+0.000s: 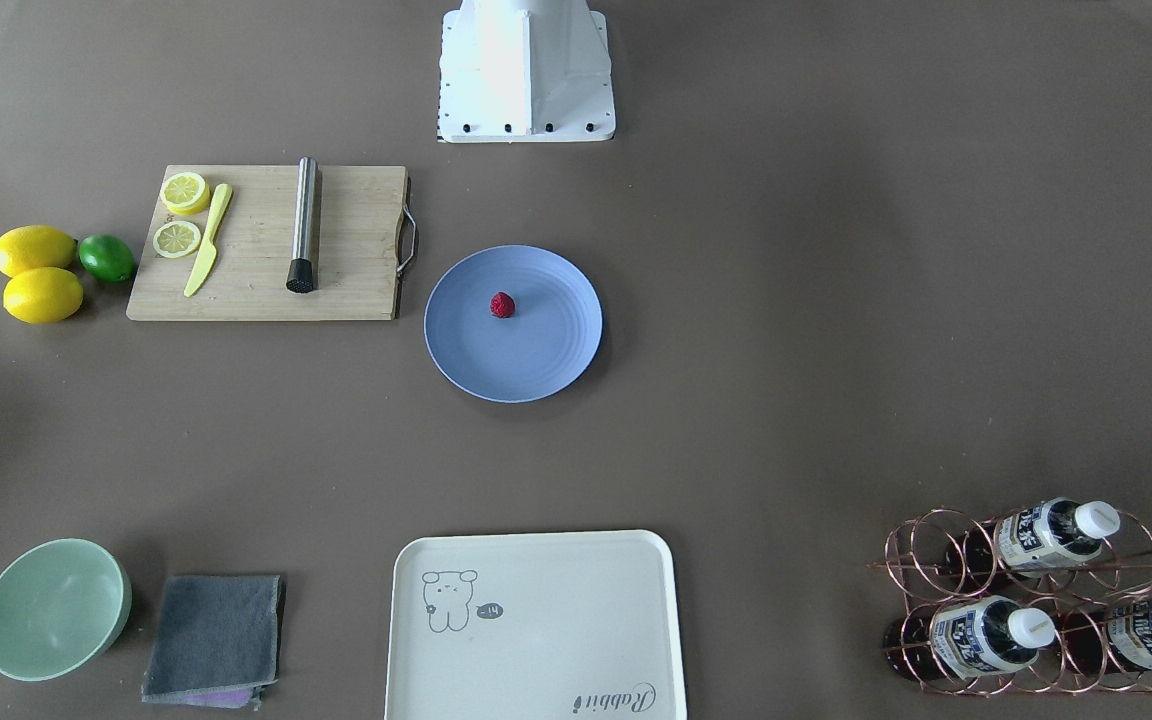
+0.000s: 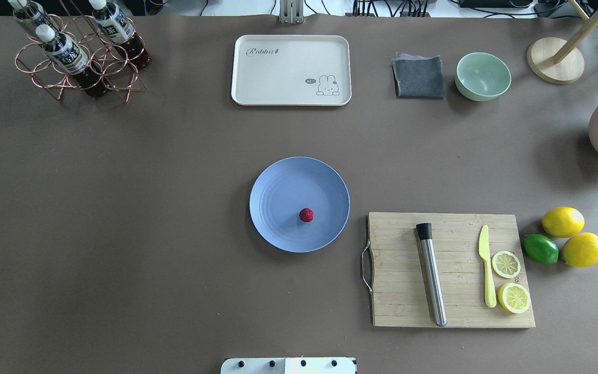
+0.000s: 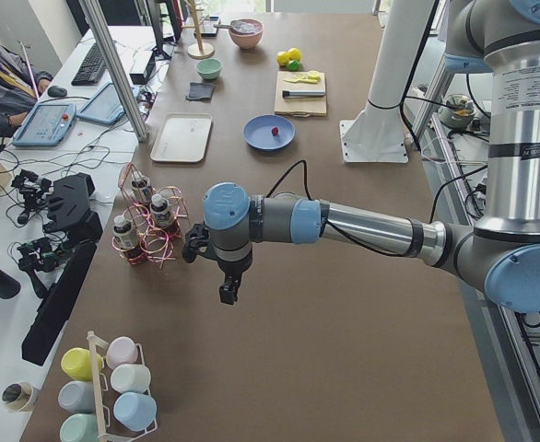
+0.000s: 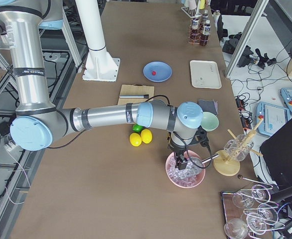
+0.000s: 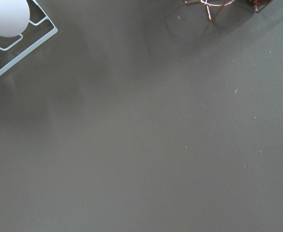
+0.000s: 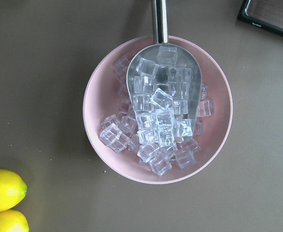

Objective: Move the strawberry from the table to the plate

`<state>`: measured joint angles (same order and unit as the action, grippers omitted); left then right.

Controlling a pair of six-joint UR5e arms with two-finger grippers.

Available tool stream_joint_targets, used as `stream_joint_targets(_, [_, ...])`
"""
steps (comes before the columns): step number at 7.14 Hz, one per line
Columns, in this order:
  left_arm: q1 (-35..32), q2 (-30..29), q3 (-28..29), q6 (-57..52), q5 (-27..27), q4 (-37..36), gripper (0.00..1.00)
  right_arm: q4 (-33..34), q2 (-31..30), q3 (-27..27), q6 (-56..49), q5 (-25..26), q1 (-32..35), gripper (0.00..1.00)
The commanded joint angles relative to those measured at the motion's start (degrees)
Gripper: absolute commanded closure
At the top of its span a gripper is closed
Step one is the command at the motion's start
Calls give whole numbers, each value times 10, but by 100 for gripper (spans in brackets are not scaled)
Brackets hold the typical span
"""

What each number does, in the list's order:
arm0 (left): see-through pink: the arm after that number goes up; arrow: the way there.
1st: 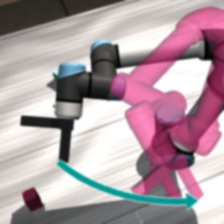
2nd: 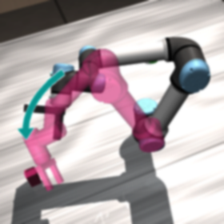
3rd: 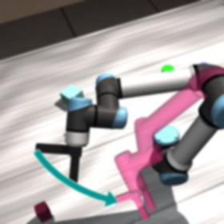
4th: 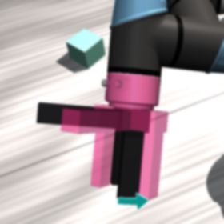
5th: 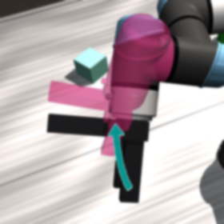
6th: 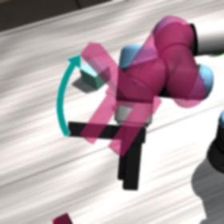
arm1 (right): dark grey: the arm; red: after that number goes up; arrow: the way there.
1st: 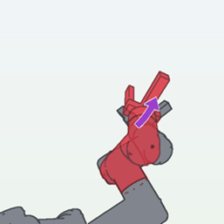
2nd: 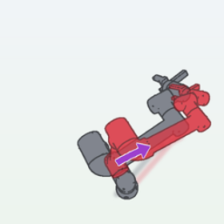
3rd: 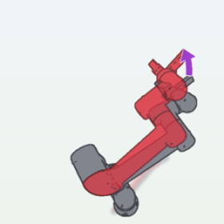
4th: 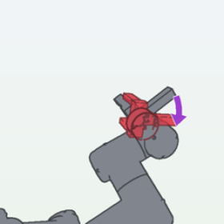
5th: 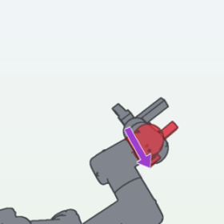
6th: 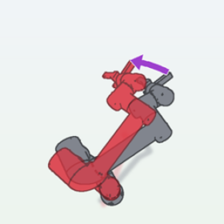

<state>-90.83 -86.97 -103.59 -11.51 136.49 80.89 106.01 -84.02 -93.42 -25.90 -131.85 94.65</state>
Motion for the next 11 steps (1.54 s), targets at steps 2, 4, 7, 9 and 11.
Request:
stream_joint_targets(2, [-34, 3, 28, -1, 0, -1, 3, 0, -16, -4, -5, 2, 25, 0])
stream_joint_targets(4, [-58, -2, 48, -35, 0, -3, 3, -1, -26, -11, -5, 2, 35, 0])
stream_joint_targets(7, [-61, 6, 43, -35, -2, 6, 3, 0, -42, -30, -5, 3, 36, 0])
stream_joint_targets(9, [-59, 4, 48, -27, -6, 6, 3, 0, -43, -34, -3, 3, 36, 0])
stream_joint_targets(11, [-60, 5, 34, -29, -3, 5, 3, -1, -51, -36, 3, 12, 35, 0])
